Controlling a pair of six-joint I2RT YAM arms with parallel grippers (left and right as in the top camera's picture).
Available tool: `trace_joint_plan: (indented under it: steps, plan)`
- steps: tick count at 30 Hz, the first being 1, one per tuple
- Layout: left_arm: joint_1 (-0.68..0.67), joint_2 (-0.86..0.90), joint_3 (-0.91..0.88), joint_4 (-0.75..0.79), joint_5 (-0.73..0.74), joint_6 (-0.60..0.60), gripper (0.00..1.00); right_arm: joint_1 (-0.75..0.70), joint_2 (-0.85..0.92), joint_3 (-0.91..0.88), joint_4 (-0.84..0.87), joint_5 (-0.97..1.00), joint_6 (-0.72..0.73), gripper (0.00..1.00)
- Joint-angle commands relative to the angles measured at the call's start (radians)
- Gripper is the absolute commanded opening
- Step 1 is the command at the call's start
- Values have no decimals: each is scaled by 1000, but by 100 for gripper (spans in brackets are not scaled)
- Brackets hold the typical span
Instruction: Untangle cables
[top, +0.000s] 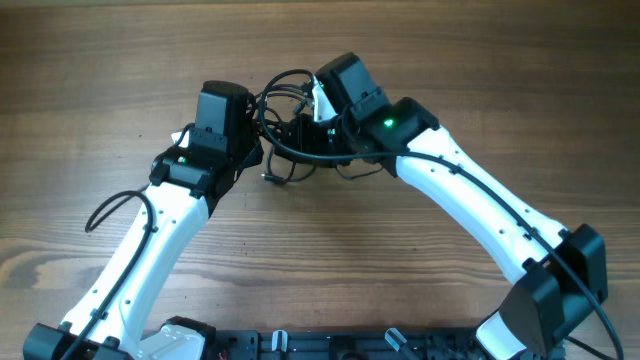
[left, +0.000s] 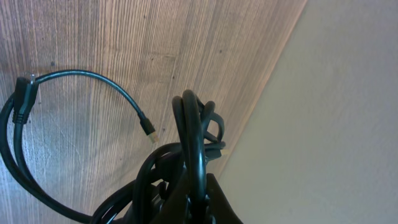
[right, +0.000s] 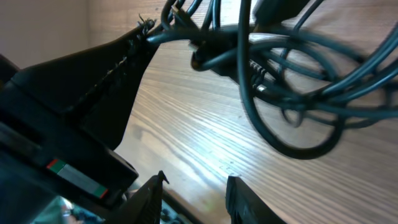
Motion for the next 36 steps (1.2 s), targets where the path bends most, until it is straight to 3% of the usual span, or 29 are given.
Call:
trace_joint_plan:
  steps: [1, 10, 16, 27, 36]
  plan:
    - [3, 3, 16, 4, -26, -125, 4, 15, 9, -44, 27, -51, 92, 49]
    - [11, 3, 16, -1, 23, -134, 4, 16, 68, -106, 116, 61, 112, 54]
    - [11, 3, 16, -60, 27, -127, 4, -71, 68, -106, 122, 164, 84, 54]
    - [10, 3, 16, -43, 263, -127, 4, -110, 69, -106, 190, 160, 58, 53]
    - [11, 3, 16, -2, 232, -128, 4, -110, 69, -106, 113, 83, 3, 54]
